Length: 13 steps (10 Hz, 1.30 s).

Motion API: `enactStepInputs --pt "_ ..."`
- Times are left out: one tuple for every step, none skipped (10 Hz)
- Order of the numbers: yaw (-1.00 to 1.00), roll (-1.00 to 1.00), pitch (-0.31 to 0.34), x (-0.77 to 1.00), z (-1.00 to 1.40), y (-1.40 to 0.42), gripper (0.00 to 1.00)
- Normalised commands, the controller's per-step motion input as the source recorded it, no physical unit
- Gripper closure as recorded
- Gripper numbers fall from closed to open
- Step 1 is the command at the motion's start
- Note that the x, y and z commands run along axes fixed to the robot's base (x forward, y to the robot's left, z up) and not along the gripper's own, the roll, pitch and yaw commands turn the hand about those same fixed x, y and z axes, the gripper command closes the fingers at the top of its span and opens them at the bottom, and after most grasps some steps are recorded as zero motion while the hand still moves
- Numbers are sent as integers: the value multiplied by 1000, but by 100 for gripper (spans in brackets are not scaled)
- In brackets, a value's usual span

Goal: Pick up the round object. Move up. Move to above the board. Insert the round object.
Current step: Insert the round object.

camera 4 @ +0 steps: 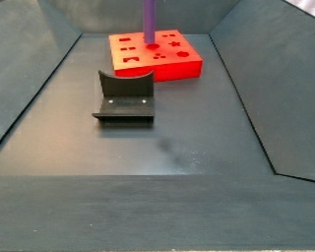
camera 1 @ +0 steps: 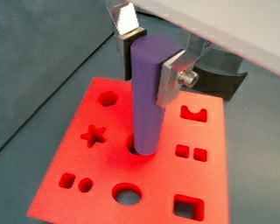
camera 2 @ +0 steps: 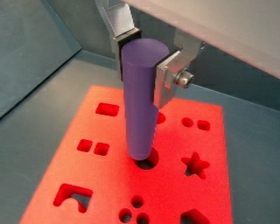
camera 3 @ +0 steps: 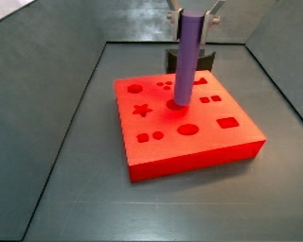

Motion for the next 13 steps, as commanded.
enactStepInputs --pt "0 74 0 0 -211 0 100" --pt "0 70 0 0 -200 0 100" --pt "0 23 0 0 -229 0 100" --pt "0 0 0 0 -326 0 100" --pt "0 24 0 0 -363 0 100" --pt "-51 81 0 -243 -266 0 100" --pt "-91 76 0 -257 -246 0 100" --pt "-60 60 0 -117 -269 0 100" --pt "-29 57 0 -51 -389 0 100" --pt "-14 44 0 0 -537 0 100" --pt "0 60 0 194 -694 0 100" --pt "-11 9 4 214 -606 0 100" --pt "-146 -130 0 106 -360 54 100"
